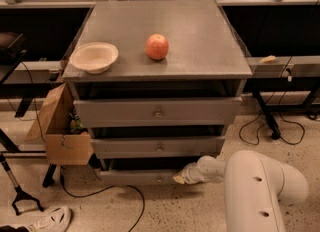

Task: Close bottom drawer

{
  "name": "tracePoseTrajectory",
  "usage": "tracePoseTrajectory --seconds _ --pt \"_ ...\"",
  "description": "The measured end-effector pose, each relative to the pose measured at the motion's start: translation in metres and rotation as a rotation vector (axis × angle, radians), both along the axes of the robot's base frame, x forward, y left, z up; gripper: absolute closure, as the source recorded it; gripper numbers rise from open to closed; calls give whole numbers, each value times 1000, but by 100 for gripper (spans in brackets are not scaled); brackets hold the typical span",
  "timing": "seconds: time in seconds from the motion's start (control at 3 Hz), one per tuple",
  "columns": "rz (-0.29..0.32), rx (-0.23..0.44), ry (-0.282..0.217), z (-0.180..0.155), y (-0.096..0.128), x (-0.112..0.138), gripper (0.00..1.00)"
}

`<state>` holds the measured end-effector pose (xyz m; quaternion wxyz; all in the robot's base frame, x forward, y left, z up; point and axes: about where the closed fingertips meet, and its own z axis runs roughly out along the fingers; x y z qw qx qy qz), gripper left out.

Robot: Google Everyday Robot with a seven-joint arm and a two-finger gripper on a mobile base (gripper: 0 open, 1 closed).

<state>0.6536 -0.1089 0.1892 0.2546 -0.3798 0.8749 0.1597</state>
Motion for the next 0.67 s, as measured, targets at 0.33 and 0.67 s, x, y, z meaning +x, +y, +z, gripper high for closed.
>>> tracePoseTrajectory --seconds 0.33,0.67 --pt "-2 1 -4 1 0 4 10" --pt "-2 1 -4 1 1 0 0"
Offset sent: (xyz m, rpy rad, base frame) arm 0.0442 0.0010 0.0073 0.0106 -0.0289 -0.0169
